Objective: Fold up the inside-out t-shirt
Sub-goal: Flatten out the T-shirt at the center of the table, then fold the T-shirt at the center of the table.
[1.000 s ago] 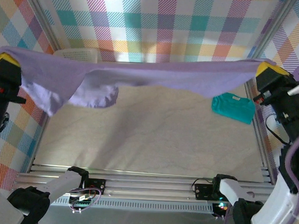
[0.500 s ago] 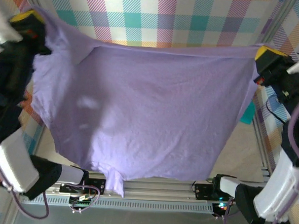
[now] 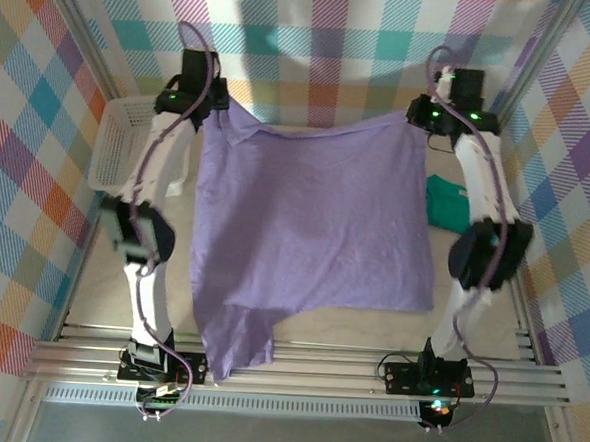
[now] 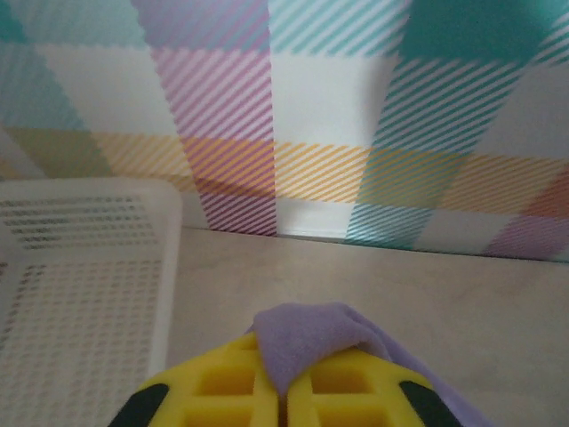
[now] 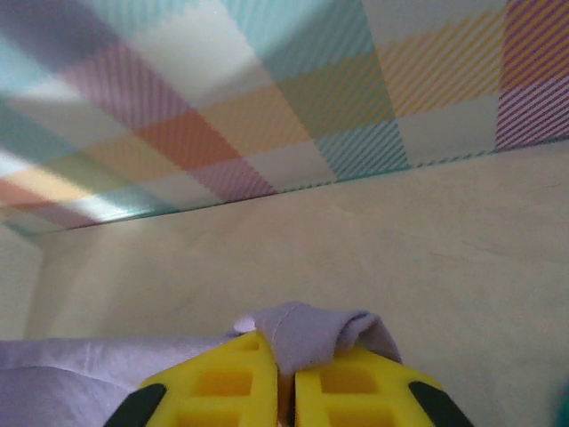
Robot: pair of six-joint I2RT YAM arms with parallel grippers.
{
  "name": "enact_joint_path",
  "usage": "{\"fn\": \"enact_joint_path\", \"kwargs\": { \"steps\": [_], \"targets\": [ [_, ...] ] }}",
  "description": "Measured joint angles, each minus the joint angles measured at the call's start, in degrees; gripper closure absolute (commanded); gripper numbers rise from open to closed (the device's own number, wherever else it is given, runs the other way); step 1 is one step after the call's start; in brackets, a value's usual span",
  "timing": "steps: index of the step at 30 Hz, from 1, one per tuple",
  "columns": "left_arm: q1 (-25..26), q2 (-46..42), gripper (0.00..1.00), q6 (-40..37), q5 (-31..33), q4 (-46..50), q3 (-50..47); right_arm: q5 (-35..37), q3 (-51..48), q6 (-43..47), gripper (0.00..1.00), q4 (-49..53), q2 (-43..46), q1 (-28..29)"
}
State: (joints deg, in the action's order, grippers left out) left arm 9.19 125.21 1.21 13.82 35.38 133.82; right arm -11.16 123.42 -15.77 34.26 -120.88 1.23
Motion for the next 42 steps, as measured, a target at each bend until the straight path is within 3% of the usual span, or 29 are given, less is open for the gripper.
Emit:
{"fn": "enact_joint_path", "kwargs": {
  "steps": [2,5,8,10,12,14,20,24,27,30,33,38,42],
  "targets": [
    [-0.55,13.99,0.59,0.39,-1.11,1.46,14.78,1.27,13.70,0.15,0.66,1.27,-15.02,0.26],
    [-1.05,30.23,0.42,0.96,-3.13,5.14,33.14,3.06,37.70,0.44,0.59,6.45,-35.10,0.24],
    [-1.11,32.85,0.39,2.16,-5.40,9.84,32.61,4.02,43.19,0.63,0.58,12.81,-41.11,0.28],
    [-1.09,29.55,0.37,2.69,-7.19,9.62,26.38,4.57,36.81,1.62,0.56,13.94,-37.99,0.55],
    [-0.98,22.40,0.37,3.52,-9.25,8.35,14.78,5.86,22.58,3.34,0.52,12.09,-29.73,1.09],
    [-0.48,11.30,0.36,4.33,-10.71,5.86,-0.46,6.64,3.91,4.92,0.50,9.73,-16.81,2.56],
    [0.87,-28.96,0.32,9.31,-13.55,-6.21,-38.69,5.97,-27.89,5.70,0.44,4.98,16.06,8.07],
    [1.97,-44.89,0.31,13.84,-16.26,-13.31,-56.41,3.76,-45.59,3.26,0.44,4.31,29.16,8.28],
    [2.75,-46.86,0.31,17.88,-18.67,-16.50,-68.41,3.15,-57.16,0.50,0.43,4.90,31.39,7.72],
    [3.74,-42.97,0.29,20.61,-20.55,-14.64,-76.91,3.52,-63.89,-1.84,0.43,8.04,31.58,7.30],
    [6.43,-45.13,0.29,22.23,-22.47,-13.33,-85.35,6.34,-71.60,-5.18,0.43,8.07,38.34,5.55],
    [9.53,-42.95,0.28,23.43,-24.65,-15.08,-85.81,8.35,-74.23,-8.24,0.43,7.78,40.85,2.03],
    [8.87,-36.57,0.27,23.41,-22.10,-16.74,-80.74,4.90,-74.25,-8.76,0.42,4.31,38.29,2.01]
  ]
}}
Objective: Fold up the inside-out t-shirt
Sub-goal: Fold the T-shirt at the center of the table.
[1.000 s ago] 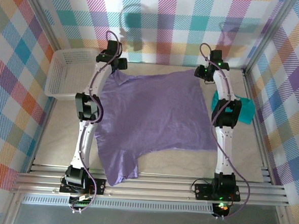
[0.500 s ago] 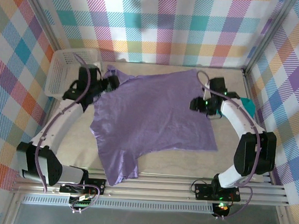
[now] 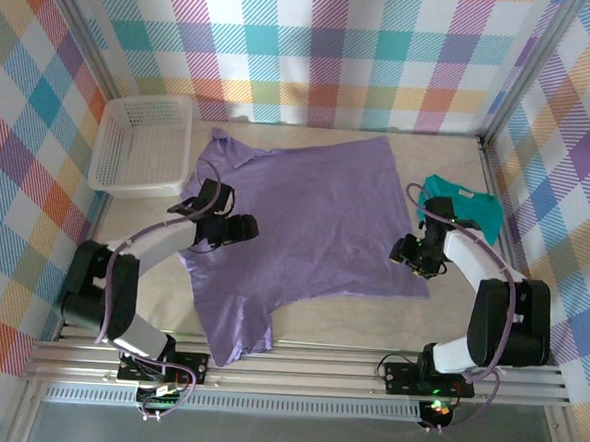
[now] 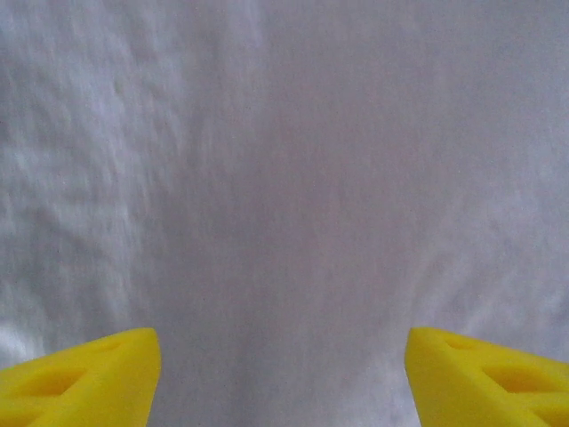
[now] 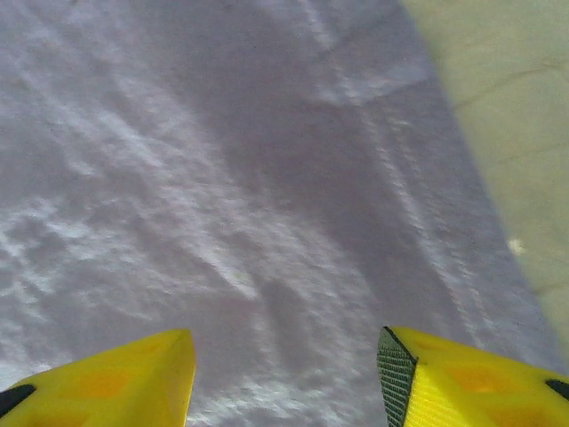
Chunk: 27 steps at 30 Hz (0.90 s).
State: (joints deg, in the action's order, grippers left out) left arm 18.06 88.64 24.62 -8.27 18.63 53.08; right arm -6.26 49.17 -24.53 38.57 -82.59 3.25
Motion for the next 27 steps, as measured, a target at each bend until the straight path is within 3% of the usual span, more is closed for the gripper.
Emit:
{"fn": "enact_joint_path", "kwargs": {
  "steps": [7,14,19,27],
  "targets": [
    [-0.63,2.99,0.27,-0.42,3.85,-0.94,5.38,2.73,0.94,-0.61,0.41,1.86,-0.39,-0.76],
    [0.20,2.99,0.27,0.15,2.78,-0.87,5.38,5.92,-0.46,-2.78,0.44,5.49,0.59,-7.76],
    [0.98,2.99,0.27,0.61,1.22,-1.03,5.38,7.52,-3.89,-4.09,0.45,6.73,0.46,-8.15],
    [1.38,2.99,0.27,0.74,-0.26,-0.87,5.53,8.20,-6.40,-5.38,0.55,6.08,-1.92,-8.15]
  ]
}}
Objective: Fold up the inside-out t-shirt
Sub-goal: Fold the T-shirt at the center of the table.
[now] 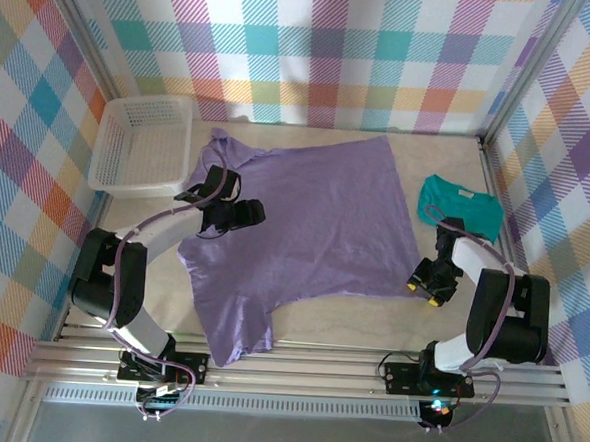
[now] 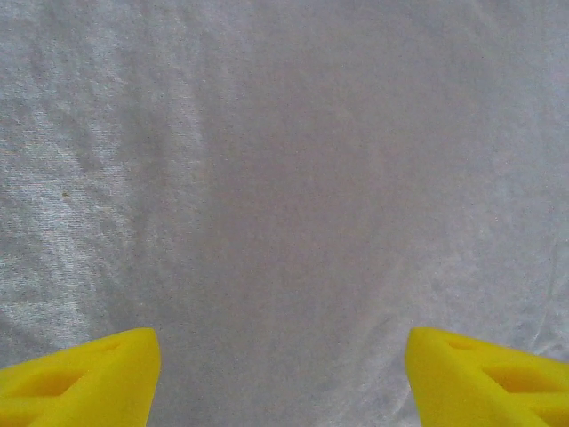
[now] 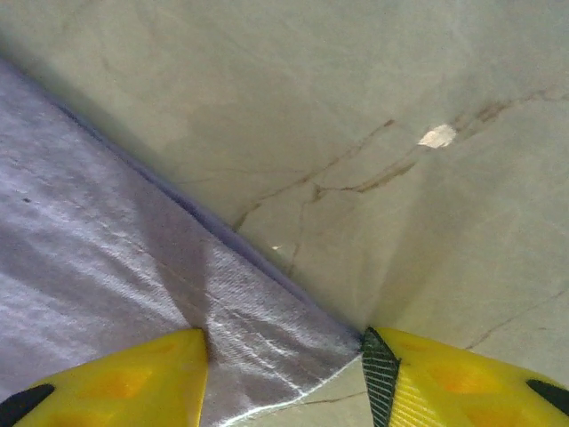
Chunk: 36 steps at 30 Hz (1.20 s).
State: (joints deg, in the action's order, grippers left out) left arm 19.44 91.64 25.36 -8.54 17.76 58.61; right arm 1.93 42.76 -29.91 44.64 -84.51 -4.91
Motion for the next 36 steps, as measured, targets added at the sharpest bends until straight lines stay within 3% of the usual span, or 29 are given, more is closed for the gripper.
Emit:
{"fn": "enact_joint_path", "kwargs": {
  "steps": [8,11,14,21,28,31,36],
  "targets": [
    [0.13,-0.87,0.27,-0.07,0.00,0.79,-0.11,0.35,0.42,0.11,0.77,0.35,-0.68,-0.37],
    [0.52,-3.23,0.28,-0.13,0.02,2.97,-0.85,-0.74,1.20,0.72,0.89,-0.13,-1.44,-0.37],
    [1.09,-7.26,0.28,-0.31,0.37,6.40,-3.04,-1.95,1.51,1.57,0.96,-0.98,-1.44,-0.37],
    [4.96,-21.03,0.29,4.04,3.28,19.19,-12.59,-3.54,2.16,3.41,0.99,-3.28,-1.38,-0.37],
    [17.29,-32.72,0.41,16.15,7.61,36.41,-17.07,-4.83,2.67,5.51,0.99,-3.54,1.16,-0.37],
    [22.51,-34.67,0.46,21.51,7.04,41.75,-18.60,-6.34,2.69,5.88,0.98,-4.28,2.38,-0.37],
    [25.31,-38.75,0.50,28.24,2.12,44.83,-25.49,-8.63,2.78,6.54,0.98,-5.16,3.41,-0.37]
  ]
}}
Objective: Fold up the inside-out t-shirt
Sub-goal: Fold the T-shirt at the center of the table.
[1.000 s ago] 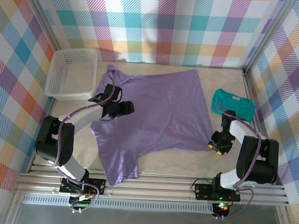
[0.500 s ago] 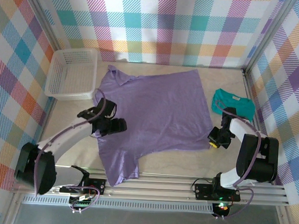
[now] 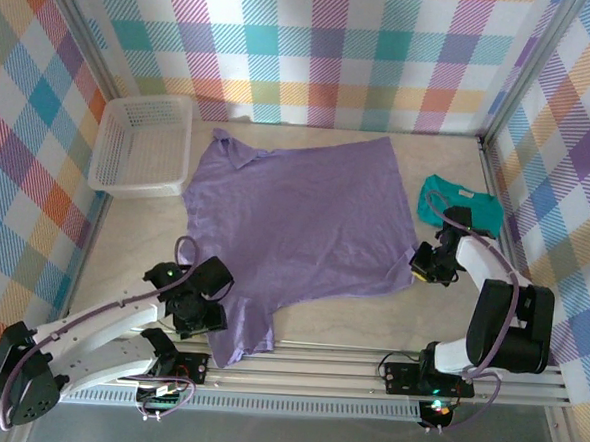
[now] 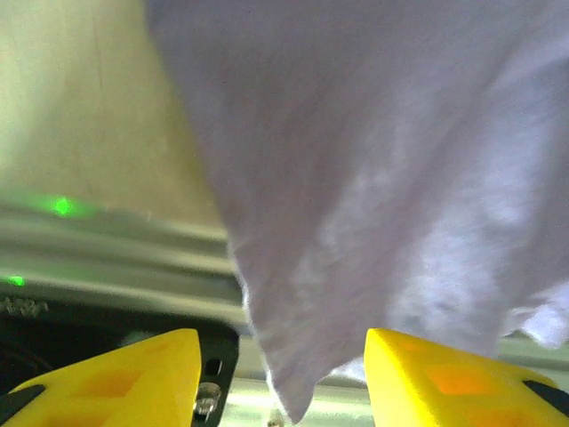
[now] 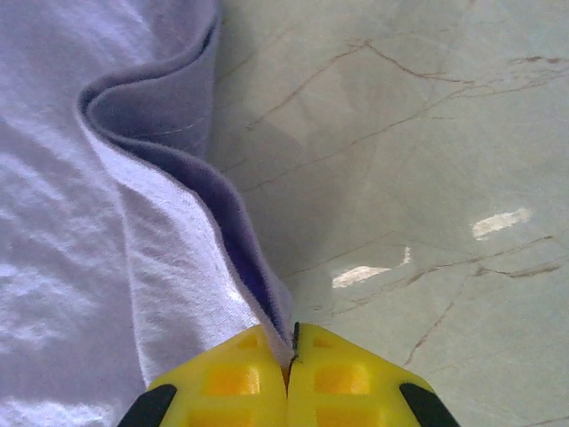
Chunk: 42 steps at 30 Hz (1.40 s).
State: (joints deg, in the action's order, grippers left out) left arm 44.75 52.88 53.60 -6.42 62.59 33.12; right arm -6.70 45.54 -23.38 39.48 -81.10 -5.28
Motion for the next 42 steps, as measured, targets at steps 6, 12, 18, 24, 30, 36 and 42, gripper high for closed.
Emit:
{"fn": "enact_joint_path", "kwargs": {
  "steps": [6,12,18,24,30,36,42],
  "targets": [
    [0.59,3.26,0.53,1.64,-5.16,-0.92,-3.30,-2.34,0.13,0.31,0.98,-1.03,0.07,0.00],
    [0.59,9.57,0.59,0.52,-6.78,-6.32,-3.30,-3.06,0.13,0.31,0.98,-1.09,0.39,0.00],
    [0.59,10.51,0.66,-0.57,-7.98,-10.10,-4.35,-3.06,0.13,0.33,0.99,-1.09,0.70,0.00],
    [0.59,10.58,0.61,-1.22,-8.13,-10.95,-5.25,-3.06,0.15,0.33,0.99,-1.09,0.70,0.00],
    [0.61,10.60,0.55,-2.43,-7.26,-9.09,-5.11,-3.13,0.17,0.33,0.99,-1.09,0.70,0.00],
    [0.61,10.60,0.61,-2.43,-7.13,-9.46,-5.14,-3.48,0.17,0.33,0.99,-1.11,0.68,0.00],
    [0.61,10.86,0.69,-2.43,-7.74,-12.33,-5.29,-3.48,0.17,0.35,0.99,-1.11,0.68,0.00]
  ]
}}
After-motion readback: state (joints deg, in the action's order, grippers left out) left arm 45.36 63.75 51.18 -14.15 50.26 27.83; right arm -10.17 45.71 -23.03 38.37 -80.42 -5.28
